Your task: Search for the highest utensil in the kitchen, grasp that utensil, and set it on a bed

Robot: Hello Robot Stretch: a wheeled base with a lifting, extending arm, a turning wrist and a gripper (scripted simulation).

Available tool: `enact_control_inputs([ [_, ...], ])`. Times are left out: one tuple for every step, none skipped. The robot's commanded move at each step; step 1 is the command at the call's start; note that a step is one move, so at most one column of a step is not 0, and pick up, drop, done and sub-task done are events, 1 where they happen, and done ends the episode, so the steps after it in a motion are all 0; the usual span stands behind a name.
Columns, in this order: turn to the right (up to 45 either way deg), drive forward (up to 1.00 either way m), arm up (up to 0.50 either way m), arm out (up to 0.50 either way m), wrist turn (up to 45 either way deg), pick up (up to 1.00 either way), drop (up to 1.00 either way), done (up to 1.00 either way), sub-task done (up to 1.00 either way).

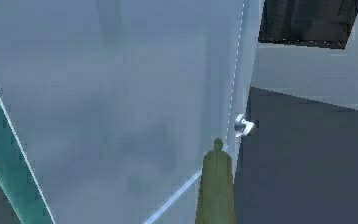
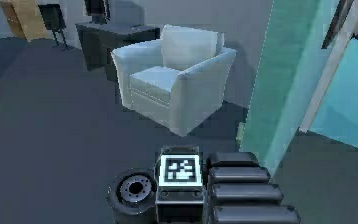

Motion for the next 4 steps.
enact_control_inputs([
  [42.0, 0.0, 0.0, 0.0, 0.0, 0.0, 0.0, 0.0, 0.0],
  [0.0, 1.0, 0.0, 0.0, 0.0, 0.0, 0.0, 0.0, 0.0],
  [6.0, 0.0, 0.0, 0.0, 0.0, 0.0, 0.0, 0.0, 0.0],
  [0.0, 0.1, 0.0, 0.0, 0.0, 0.0, 0.0, 0.0, 0.0],
])
